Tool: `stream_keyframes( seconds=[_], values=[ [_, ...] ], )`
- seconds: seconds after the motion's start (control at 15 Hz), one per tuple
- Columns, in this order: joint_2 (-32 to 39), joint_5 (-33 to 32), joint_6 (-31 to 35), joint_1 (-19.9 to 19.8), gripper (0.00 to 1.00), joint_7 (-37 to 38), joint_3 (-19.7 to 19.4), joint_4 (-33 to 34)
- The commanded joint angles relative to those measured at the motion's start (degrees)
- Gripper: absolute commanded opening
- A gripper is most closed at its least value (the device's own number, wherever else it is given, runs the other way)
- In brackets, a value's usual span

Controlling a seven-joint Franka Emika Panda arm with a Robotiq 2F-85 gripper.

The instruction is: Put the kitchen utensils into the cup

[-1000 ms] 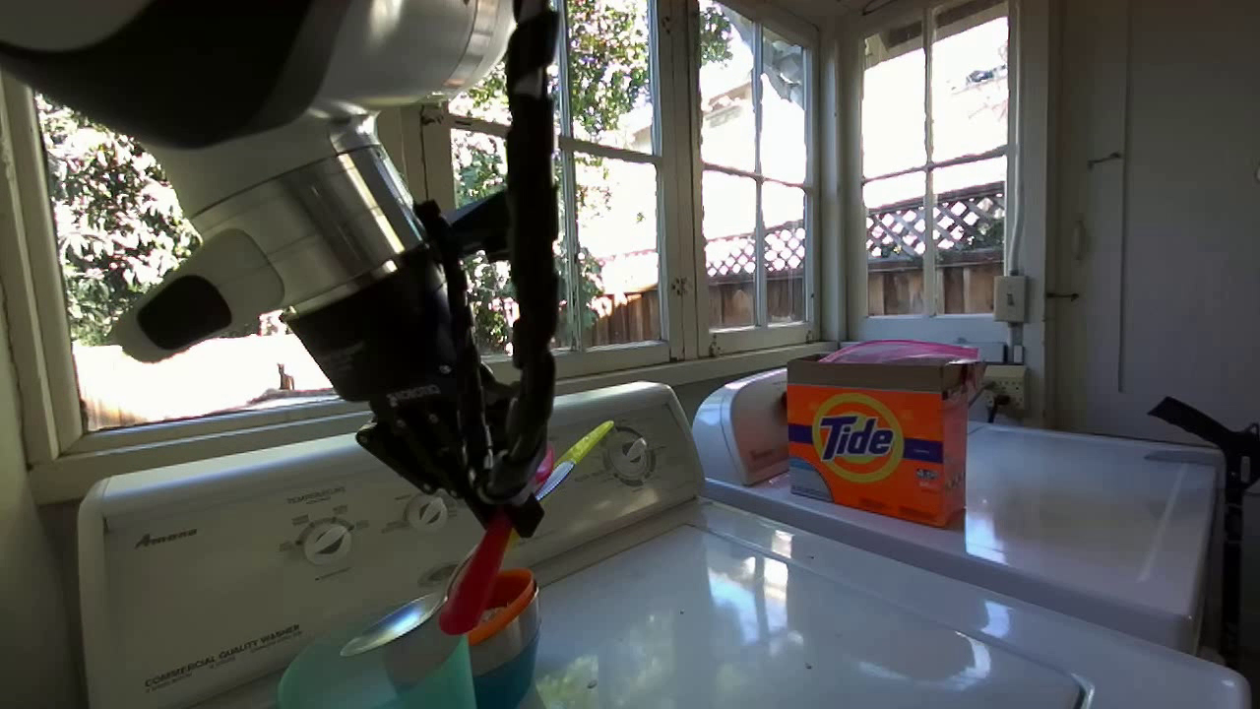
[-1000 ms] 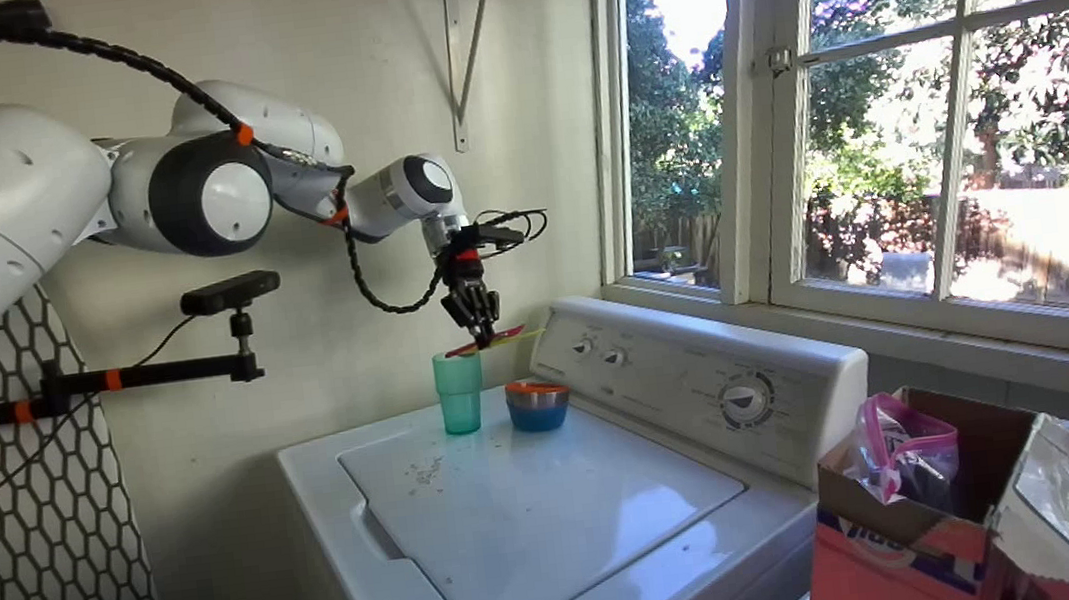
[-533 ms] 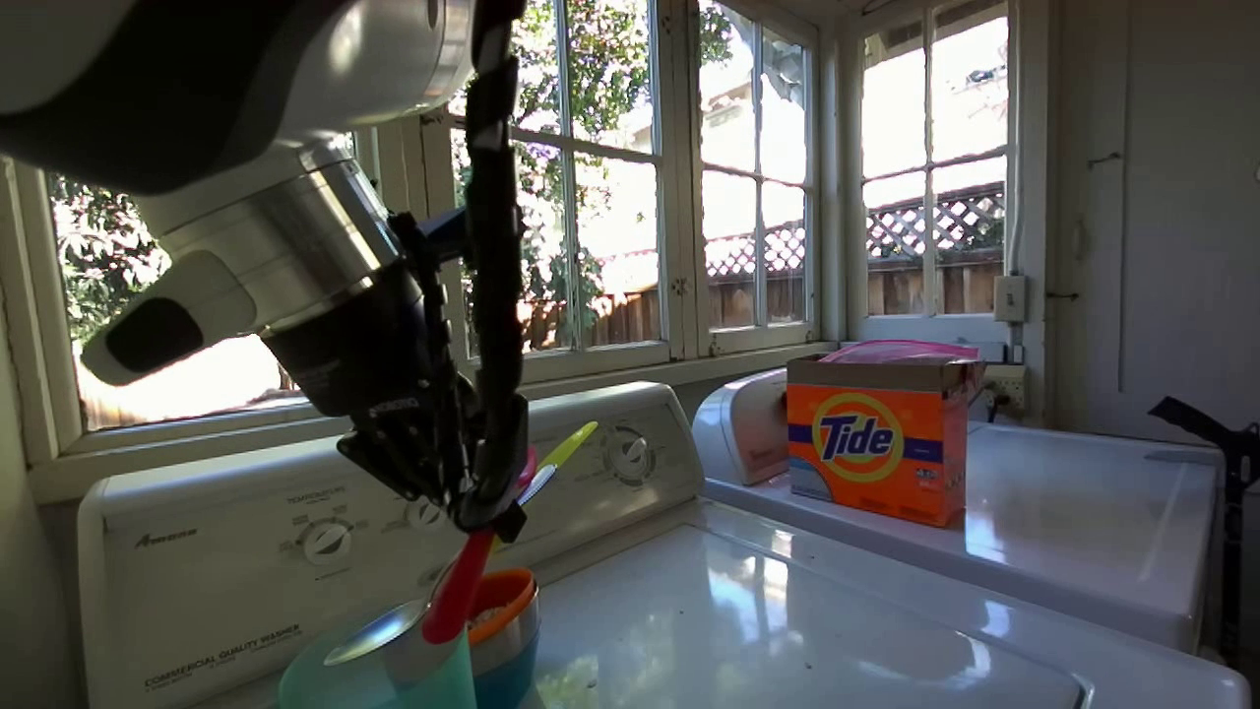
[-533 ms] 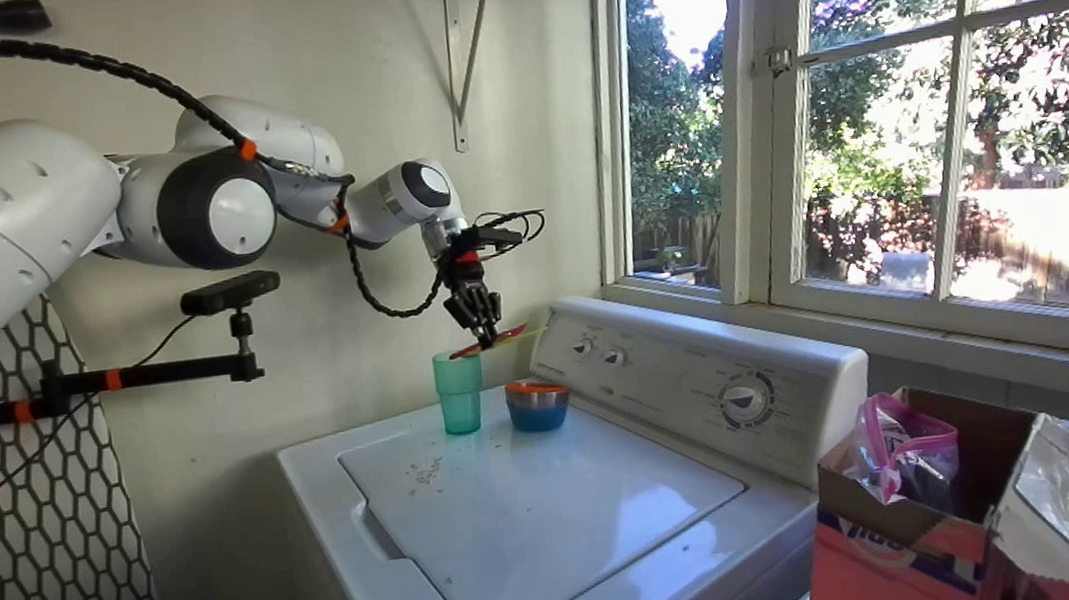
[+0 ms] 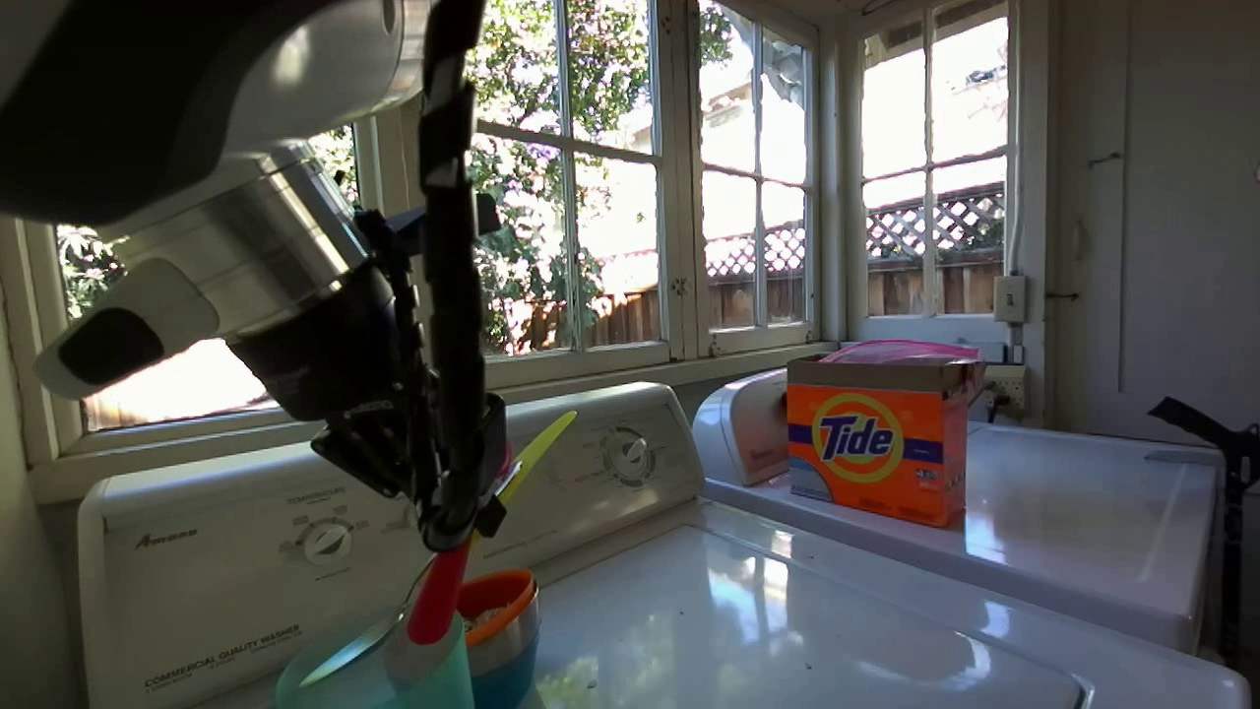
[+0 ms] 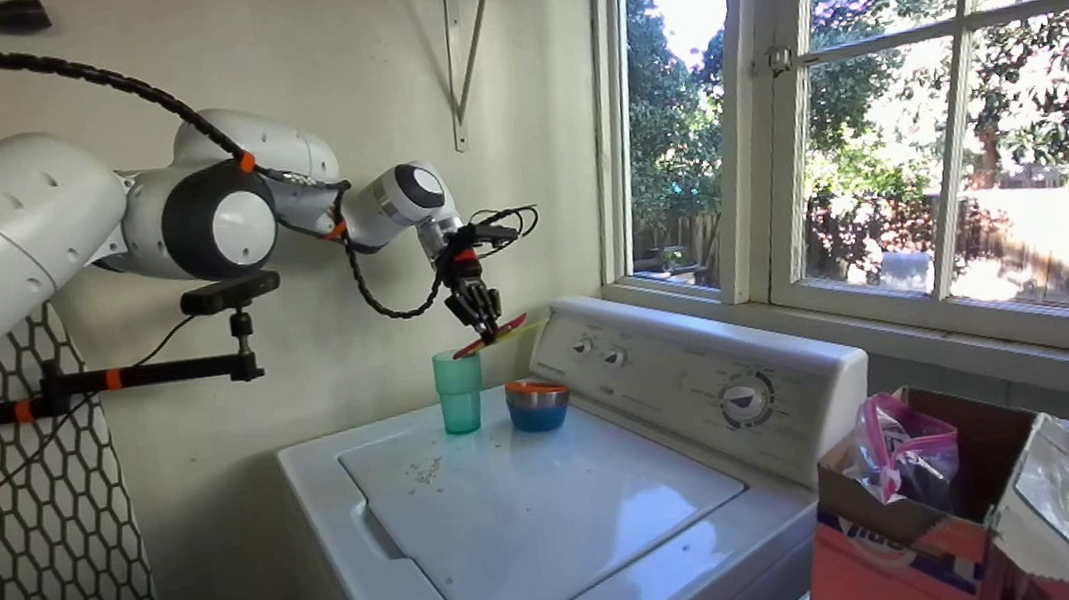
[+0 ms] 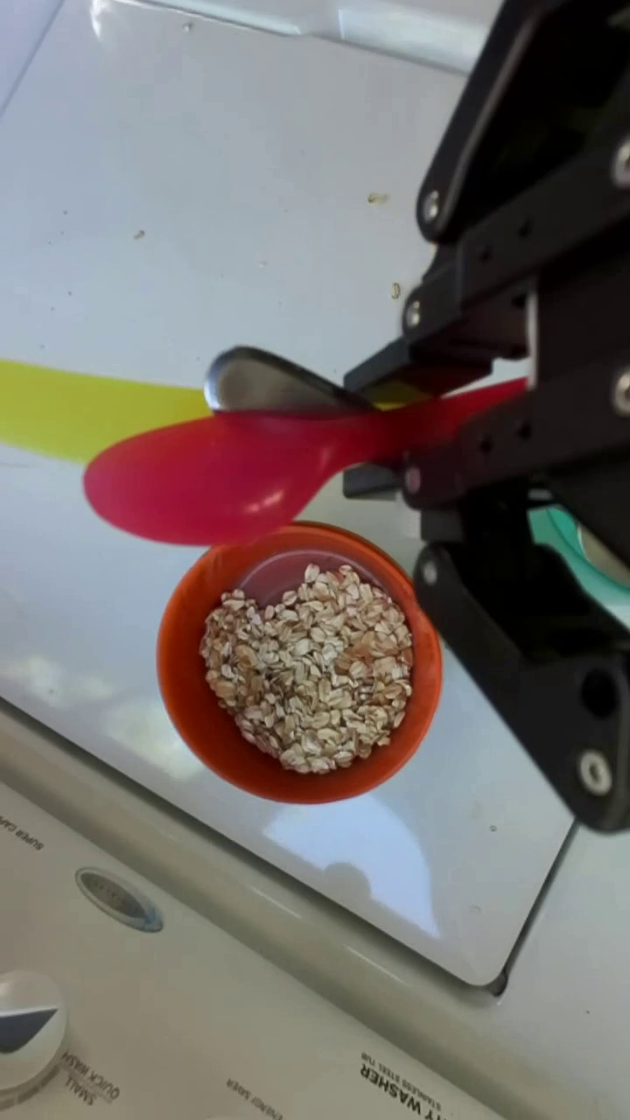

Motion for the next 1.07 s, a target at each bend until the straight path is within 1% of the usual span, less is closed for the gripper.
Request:
stream_keyframes(
  seconds=[0.0,0.27,0.47,0.53,0.6,0.67,0.73,1.0],
  values=[
    [3.08,-1.11,-2.70,2.12,0.06,-0.31,-1.29,5.23],
    [4.22,-1.50,-4.12,3.86,0.06,-0.16,-2.54,6.53],
    [4.92,-3.23,-7.05,5.61,0.06,-0.40,-4.15,6.92],
    [5.77,-3.89,-8.76,6.30,0.06,-1.51,-4.81,8.21],
    [5.32,-4.95,-9.44,6.63,0.06,-1.84,-4.99,7.12],
    [5.62,-5.61,-10.47,6.99,0.06,-2.02,-5.24,7.42],
    [6.61,-5.91,-11.72,7.59,0.06,-2.64,-5.95,8.96],
    [8.00,-7.61,-14.85,8.87,0.06,-4.38,-7.50,10.62]
  ],
)
